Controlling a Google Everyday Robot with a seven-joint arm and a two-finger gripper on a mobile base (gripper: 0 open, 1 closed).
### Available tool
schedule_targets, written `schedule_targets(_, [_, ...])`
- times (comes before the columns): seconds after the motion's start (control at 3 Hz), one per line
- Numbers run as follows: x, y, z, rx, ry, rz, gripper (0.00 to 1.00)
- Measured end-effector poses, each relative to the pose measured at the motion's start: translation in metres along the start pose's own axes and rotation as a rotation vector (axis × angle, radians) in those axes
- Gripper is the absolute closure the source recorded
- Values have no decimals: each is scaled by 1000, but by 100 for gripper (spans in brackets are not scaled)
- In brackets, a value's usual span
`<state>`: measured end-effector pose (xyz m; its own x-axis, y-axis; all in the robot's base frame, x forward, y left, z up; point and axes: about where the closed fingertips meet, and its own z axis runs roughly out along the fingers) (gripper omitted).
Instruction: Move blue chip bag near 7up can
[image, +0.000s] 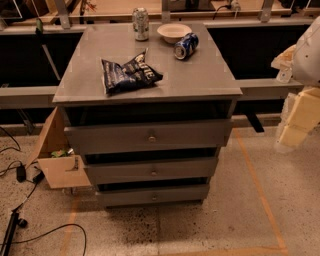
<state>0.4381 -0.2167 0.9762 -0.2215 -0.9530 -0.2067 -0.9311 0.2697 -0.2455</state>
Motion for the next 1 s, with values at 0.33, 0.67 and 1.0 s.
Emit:
schedule_targets(0.33, [0,0,0,0,0,0,0])
schedule_targets(0.67, [-15,-9,6,2,-104,26,0])
schedule_targets(1.0, [-82,-53,28,16,-453,104,0])
